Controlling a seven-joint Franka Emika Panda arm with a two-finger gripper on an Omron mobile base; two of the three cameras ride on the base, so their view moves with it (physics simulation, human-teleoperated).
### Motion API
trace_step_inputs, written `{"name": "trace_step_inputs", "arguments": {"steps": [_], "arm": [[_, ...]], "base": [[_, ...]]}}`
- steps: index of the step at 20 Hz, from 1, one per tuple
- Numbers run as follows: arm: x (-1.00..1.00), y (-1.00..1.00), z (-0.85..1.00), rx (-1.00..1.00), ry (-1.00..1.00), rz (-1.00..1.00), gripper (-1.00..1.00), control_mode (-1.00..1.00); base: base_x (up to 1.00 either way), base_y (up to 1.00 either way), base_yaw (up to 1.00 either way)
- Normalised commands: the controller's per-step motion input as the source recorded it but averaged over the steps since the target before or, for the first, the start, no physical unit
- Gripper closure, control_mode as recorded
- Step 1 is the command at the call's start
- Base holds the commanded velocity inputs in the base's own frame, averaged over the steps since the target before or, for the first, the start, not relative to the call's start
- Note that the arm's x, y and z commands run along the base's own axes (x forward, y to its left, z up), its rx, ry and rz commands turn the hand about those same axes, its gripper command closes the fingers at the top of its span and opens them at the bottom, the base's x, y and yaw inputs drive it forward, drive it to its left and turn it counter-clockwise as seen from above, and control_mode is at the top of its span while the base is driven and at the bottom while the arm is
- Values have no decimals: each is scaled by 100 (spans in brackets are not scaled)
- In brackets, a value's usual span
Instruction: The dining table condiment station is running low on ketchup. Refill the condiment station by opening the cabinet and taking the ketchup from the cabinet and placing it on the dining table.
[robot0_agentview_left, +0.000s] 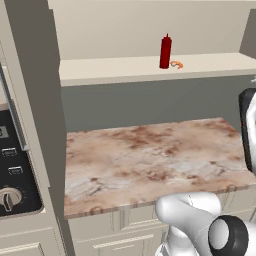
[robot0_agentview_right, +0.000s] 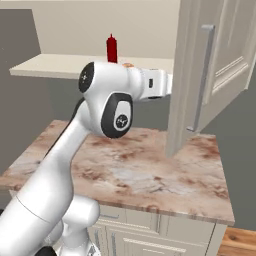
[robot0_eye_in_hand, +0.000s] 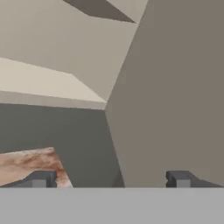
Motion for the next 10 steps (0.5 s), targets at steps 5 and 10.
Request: {"name": "trace_step_inputs", "arguments": {"steps": [5,10], "arm": [[-3,-100,0,16,-6,0,-100,-100],[0,-100,-5,15,-6,0,-100,-100]], "base": [[0,0,0],[0,0,0]]}}
